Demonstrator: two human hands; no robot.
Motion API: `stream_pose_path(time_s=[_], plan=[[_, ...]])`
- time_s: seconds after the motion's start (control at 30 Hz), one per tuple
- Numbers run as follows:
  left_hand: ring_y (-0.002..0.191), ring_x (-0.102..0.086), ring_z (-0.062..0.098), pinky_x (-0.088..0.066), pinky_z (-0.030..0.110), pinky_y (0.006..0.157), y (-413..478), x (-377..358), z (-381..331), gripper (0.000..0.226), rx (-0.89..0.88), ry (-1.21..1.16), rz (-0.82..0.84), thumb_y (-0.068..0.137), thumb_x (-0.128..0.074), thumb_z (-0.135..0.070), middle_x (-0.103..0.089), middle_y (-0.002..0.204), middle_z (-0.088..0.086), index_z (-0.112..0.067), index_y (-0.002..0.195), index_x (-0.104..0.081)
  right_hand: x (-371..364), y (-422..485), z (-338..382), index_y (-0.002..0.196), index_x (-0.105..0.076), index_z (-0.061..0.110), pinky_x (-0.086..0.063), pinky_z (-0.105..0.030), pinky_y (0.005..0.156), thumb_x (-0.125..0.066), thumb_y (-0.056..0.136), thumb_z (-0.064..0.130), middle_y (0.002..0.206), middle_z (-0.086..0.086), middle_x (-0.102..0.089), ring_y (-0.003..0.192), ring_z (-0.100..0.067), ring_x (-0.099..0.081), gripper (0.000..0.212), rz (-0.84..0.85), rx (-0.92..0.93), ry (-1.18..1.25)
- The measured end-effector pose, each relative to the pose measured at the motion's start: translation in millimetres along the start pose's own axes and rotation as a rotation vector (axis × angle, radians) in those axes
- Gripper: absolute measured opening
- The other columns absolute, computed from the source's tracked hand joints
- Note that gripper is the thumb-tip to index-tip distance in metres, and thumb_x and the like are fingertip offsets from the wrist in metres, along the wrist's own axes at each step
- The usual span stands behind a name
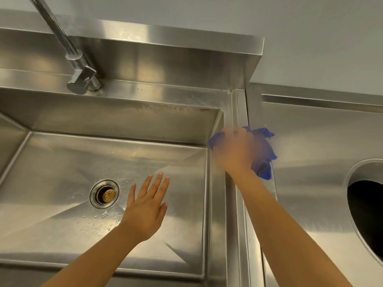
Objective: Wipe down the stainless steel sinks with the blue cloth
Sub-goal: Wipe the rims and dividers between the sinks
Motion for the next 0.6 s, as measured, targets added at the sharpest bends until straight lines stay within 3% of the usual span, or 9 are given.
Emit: stream_pose_path(time_s=[0.07, 0.23, 0.33, 0.47, 0.6], plan=[[0.130, -0.044, 0.033, -0.034, 0.054, 0.096, 3.5, 1.8, 3.2, 0.058, 0.012, 0.000, 0.006, 0.101, -0.013, -0.047, -0.046, 0.145, 0.008, -0.016, 0.146, -0.034, 2.0, -9.8, -7.6, 0.136, -0.042, 0.030, -0.017, -0.052, 0.109, -0.066, 0.080, 0.048, 0.146, -0.011, -0.031, 0.135, -0.033, -0.026, 0.064, -0.047, -0.042, 0.079], [0.129, -0.046, 0.033, -0.034, 0.053, 0.095, 30.3, 7.4, 17.9, 0.058, -0.001, -0.007, 0.008, 0.102, -0.011, -0.048, -0.045, 0.146, 0.007, -0.018, 0.147, -0.033, -7.5, -44.4, -20.3, 0.133, -0.050, 0.027, -0.023, -0.061, 0.107, -0.073, 0.077, 0.043, 0.136, -0.017, -0.048, 0.131, -0.040, -0.038, 0.062, -0.217, -0.050, 0.045], [0.132, -0.042, 0.033, -0.032, 0.054, 0.097, 61.7, 14.1, 30.2, 0.058, -0.018, -0.028, -0.007, 0.101, -0.010, -0.049, -0.040, 0.149, 0.006, -0.020, 0.148, -0.028, -9.4, -29.2, -17.1, 0.128, -0.055, 0.023, -0.032, -0.063, 0.098, -0.078, 0.073, 0.031, 0.124, -0.015, -0.054, 0.121, -0.038, -0.047, 0.060, -0.253, -0.029, 0.024], [0.137, -0.033, 0.032, -0.026, 0.054, 0.102, 107.3, 24.6, 37.7, 0.061, -0.060, -0.032, -0.050, 0.100, -0.008, -0.053, -0.034, 0.153, 0.005, -0.022, 0.150, -0.022, -12.9, 20.0, -14.0, 0.128, -0.054, 0.022, -0.031, -0.060, 0.098, -0.076, 0.076, 0.029, 0.123, -0.014, -0.054, 0.119, -0.037, -0.047, 0.057, -0.268, 0.014, -0.012], [0.145, 0.008, 0.017, 0.005, 0.044, 0.112, 134.0, 36.1, 38.5, 0.068, -0.077, -0.159, -0.119, 0.089, 0.000, -0.060, 0.006, 0.156, -0.011, -0.033, 0.151, 0.002, -10.8, 86.1, -7.7, 0.133, -0.052, 0.024, -0.024, -0.057, 0.103, -0.069, 0.083, 0.032, 0.127, -0.013, -0.051, 0.123, -0.034, -0.043, 0.053, -0.209, -0.003, 0.038]])
Point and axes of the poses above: each hand's wrist, its own y-axis towards the middle knuckle, its own x-axis out of the back of the hand, z = x × y, the point moved 7 cm from there along y, towards the middle knuckle
